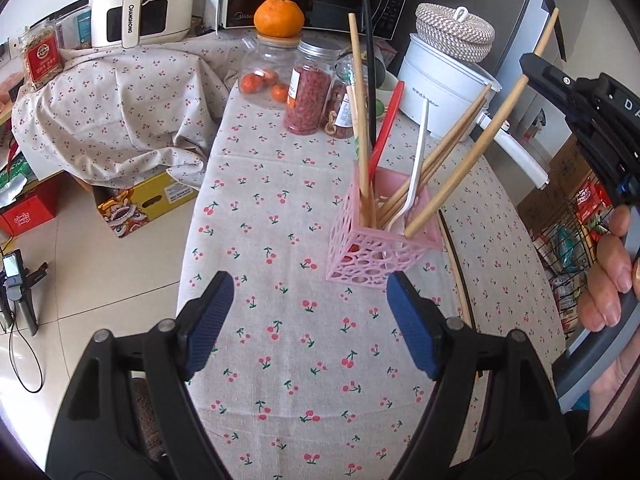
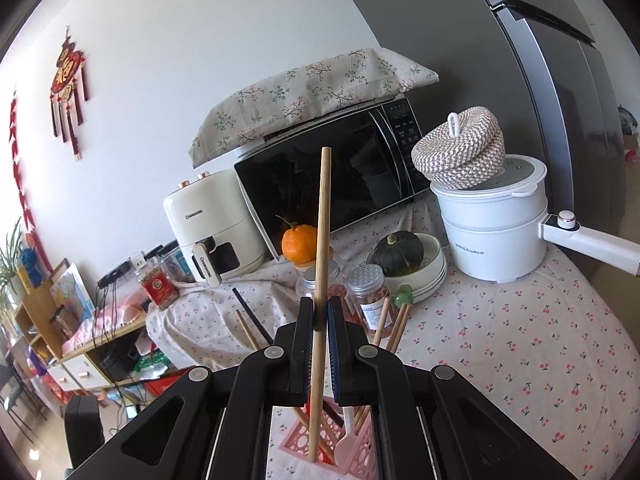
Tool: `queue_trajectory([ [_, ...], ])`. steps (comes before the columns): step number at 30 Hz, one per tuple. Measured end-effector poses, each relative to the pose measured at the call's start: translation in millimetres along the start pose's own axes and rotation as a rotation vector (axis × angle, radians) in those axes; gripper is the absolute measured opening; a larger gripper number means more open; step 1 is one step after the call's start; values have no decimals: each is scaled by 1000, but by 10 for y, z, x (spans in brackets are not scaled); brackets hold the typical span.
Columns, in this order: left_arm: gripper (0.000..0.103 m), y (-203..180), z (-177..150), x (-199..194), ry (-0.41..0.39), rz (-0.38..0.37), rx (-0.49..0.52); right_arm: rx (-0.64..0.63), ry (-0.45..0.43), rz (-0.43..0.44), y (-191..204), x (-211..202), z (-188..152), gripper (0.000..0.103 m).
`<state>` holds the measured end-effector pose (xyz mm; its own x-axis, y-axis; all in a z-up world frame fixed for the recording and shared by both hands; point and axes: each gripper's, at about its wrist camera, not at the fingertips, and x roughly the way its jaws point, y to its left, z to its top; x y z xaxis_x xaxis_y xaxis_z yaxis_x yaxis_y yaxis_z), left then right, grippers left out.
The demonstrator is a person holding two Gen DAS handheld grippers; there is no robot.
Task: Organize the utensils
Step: 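Lower both wooden chopsticks into the pink basket and open both tools, then move both tools toward the last wooden and black chopsticks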
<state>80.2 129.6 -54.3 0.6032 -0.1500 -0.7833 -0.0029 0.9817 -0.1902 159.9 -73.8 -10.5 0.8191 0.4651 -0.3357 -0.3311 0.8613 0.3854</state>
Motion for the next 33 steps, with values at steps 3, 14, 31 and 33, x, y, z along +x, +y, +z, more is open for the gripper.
queue_trajectory([
  [3,79,-17,0,-3,0,-7,2,12,-21,-16,-20,0,17,7],
  [14,79,-19,-8,15,7,-9,7,34,87,10,-71,317,-160,7],
  [31,80,-272,-28,80,47,-64,16,94,172,16,-489,-203,0,60],
  [33,81,-356,-43,101,55,-72,24,77,187,-6,-581,-312,5,64],
])
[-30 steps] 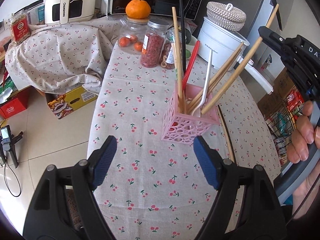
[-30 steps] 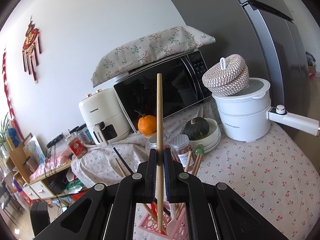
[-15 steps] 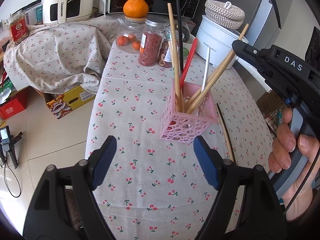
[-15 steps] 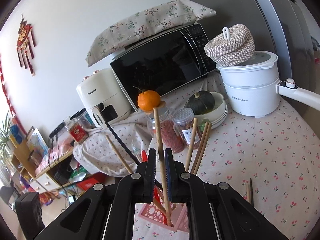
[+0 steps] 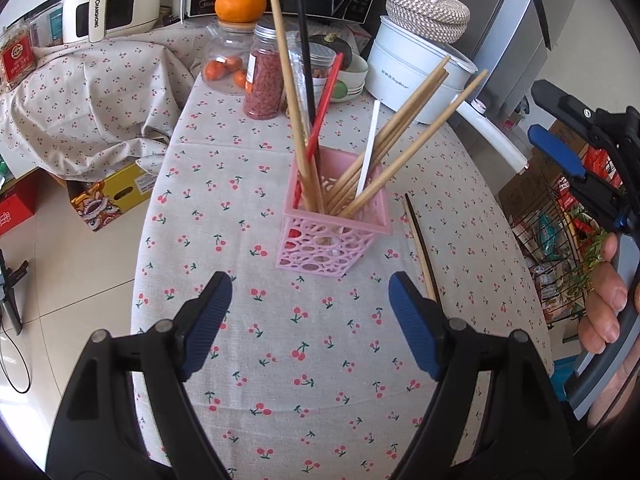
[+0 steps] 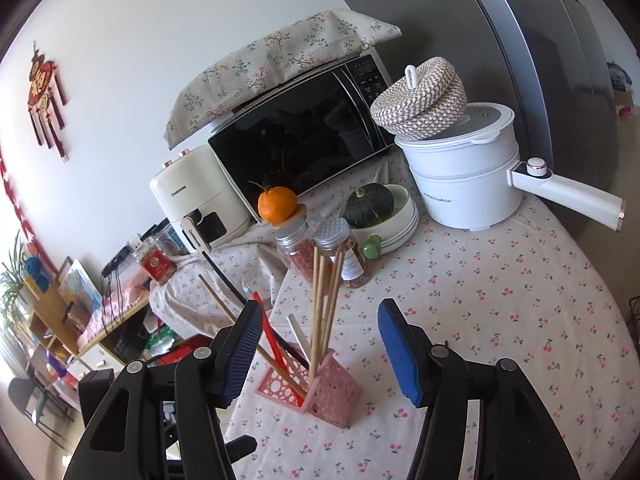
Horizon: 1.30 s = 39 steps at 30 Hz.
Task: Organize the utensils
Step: 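Move both tools toward the last wooden and black chopsticks, then grasp the wooden chopstick with the left tool while the right tool approaches the black chopstick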
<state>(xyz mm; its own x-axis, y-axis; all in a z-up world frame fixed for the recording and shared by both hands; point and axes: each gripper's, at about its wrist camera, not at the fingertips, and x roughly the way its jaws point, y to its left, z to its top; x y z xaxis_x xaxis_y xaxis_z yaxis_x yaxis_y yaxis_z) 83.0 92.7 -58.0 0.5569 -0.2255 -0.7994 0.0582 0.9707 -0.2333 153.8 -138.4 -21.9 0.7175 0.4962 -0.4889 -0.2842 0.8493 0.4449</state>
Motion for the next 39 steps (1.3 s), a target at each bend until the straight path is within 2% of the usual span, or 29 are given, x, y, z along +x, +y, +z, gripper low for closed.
queue_trajectory([
  [7,81,-368,-78,144,39,-14,54,10,78,-103,-439,-210,-83,73],
  [9,81,-502,-109,208,54,-15,76,9,129,-140,-572,-191,-131,80],
  [14,81,-807,-184,421,105,-22,120,5,291,-239,-870,-34,-307,82],
  [19,81,-1048,-240,679,162,11,98,-4,428,-339,-1116,102,-464,84],
  [23,81,-1177,-244,881,175,75,112,30,471,-381,-1339,123,-517,84],
  [25,77,-1166,-228,970,173,98,91,55,478,-393,-1439,115,-514,84],
  [27,59,-1131,-194,1063,185,79,41,74,485,-401,-1517,115,-494,84],
  [29,47,-1100,-171,1141,199,54,-6,85,492,-407,-1566,114,-484,84],
  [33,31,-1162,-148,1277,224,0,-40,86,501,-407,-1603,118,-469,84],
  [34,30,-1174,-140,1297,229,-12,-48,82,503,-405,-1603,119,-469,84],
  [37,25,-1241,-106,1338,224,-5,-40,72,503,-397,-1588,123,-457,84],
  [39,17,-1275,-86,1382,232,2,-32,71,499,-394,-1585,117,-448,84],
])
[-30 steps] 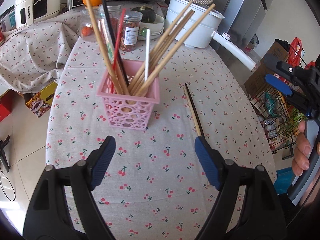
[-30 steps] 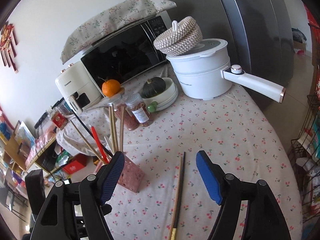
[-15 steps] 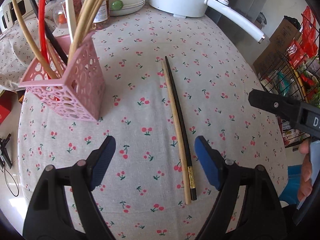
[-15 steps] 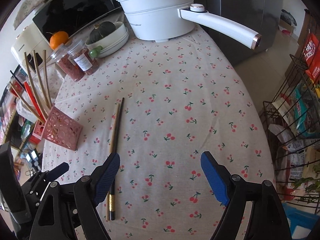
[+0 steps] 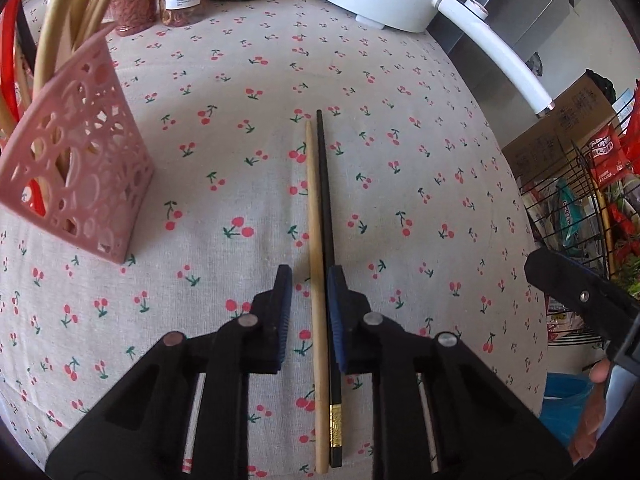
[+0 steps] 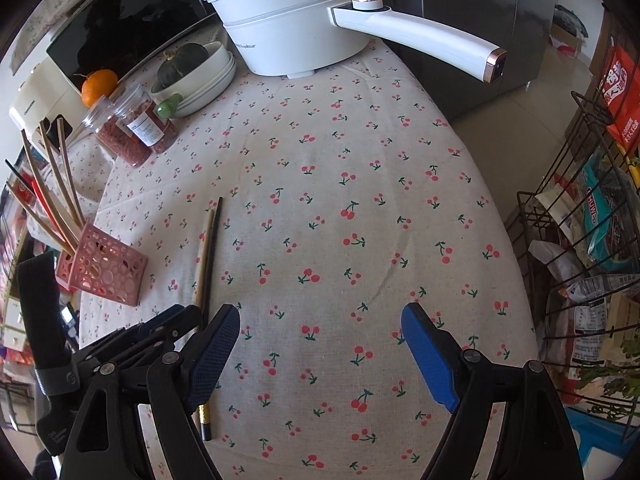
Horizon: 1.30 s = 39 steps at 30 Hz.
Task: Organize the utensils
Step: 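Grasp the wooden chopstick with the left tool while the right tool approaches the black chopstick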
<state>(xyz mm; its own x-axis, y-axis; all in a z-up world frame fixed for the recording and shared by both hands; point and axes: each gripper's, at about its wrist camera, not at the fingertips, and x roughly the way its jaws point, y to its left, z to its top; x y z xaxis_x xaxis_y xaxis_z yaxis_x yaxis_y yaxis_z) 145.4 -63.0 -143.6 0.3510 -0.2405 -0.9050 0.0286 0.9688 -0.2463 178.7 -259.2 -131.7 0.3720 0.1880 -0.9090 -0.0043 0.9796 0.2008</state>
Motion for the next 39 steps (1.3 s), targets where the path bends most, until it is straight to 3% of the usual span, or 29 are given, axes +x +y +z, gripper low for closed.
queue_trajectory([
  [19,14,38,98,24,43,106,5,40,-4,16,-94,-47,-4,84],
  [25,14,51,91,52,68,105,4,42,7,19,-91,-29,-13,84],
  [34,14,-79,163,130,63,154,55,45,16,20,-89,-7,-8,84],
  [39,8,-119,177,130,90,156,105,42,32,18,-57,54,3,84],
])
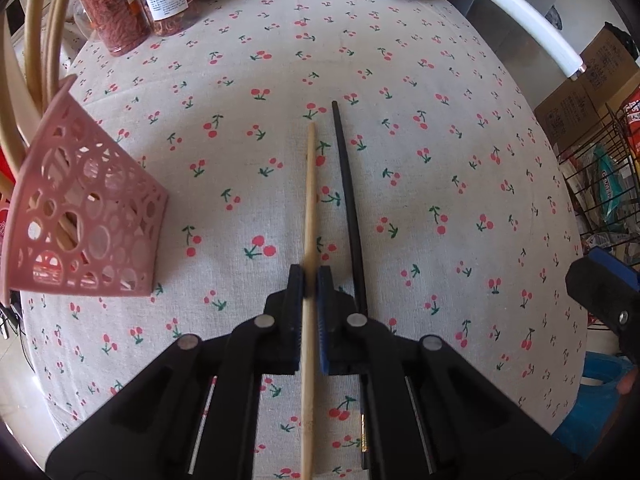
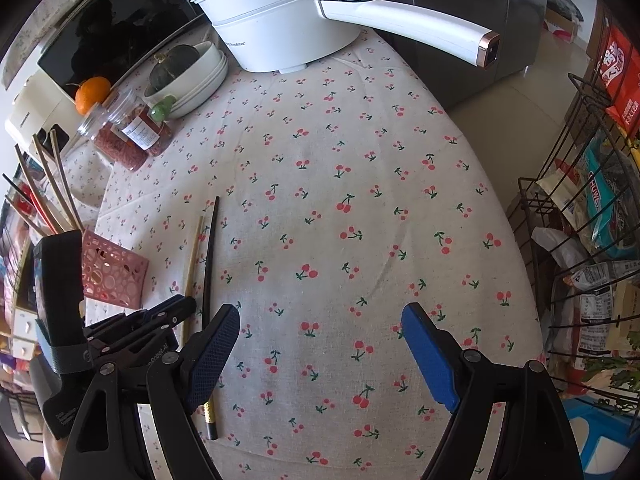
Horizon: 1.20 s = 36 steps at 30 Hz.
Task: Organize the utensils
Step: 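Grasp the wooden chopstick with the left tool while the right tool approaches the black chopstick, then lift the wooden chopstick with the left tool while the right tool grasps the black chopstick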
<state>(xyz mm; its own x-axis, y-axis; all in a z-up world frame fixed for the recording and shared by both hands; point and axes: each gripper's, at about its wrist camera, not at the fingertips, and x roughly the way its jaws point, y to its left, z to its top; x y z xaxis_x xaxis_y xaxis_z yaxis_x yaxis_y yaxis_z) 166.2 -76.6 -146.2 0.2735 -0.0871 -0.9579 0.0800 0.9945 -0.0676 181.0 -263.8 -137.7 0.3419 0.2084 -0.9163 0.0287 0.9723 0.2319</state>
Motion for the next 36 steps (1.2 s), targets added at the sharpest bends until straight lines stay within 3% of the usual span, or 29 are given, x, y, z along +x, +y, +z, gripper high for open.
queue_trajectory([
  [8,8,111,-327,-462,-79,-96,78,-10,37,-11,117,168,30,84],
  [16,8,375,-551,-882,-186,-149,111,-57,87,31,508,405,46,84],
  [19,7,486,-643,-933,-229,-135,120,-82,112,47,691,529,15,84],
  [23,7,636,-702,-947,-221,-163,102,-95,151,37,851,723,-23,84],
  [28,7,811,-747,-986,-222,-168,73,-125,129,-37,960,842,-11,84],
  [34,7,949,-806,-1011,-220,-170,41,-251,75,-178,1203,905,-53,53],
  [36,8,979,-820,-1011,-220,-169,35,-267,65,-161,1263,899,-65,32],
])
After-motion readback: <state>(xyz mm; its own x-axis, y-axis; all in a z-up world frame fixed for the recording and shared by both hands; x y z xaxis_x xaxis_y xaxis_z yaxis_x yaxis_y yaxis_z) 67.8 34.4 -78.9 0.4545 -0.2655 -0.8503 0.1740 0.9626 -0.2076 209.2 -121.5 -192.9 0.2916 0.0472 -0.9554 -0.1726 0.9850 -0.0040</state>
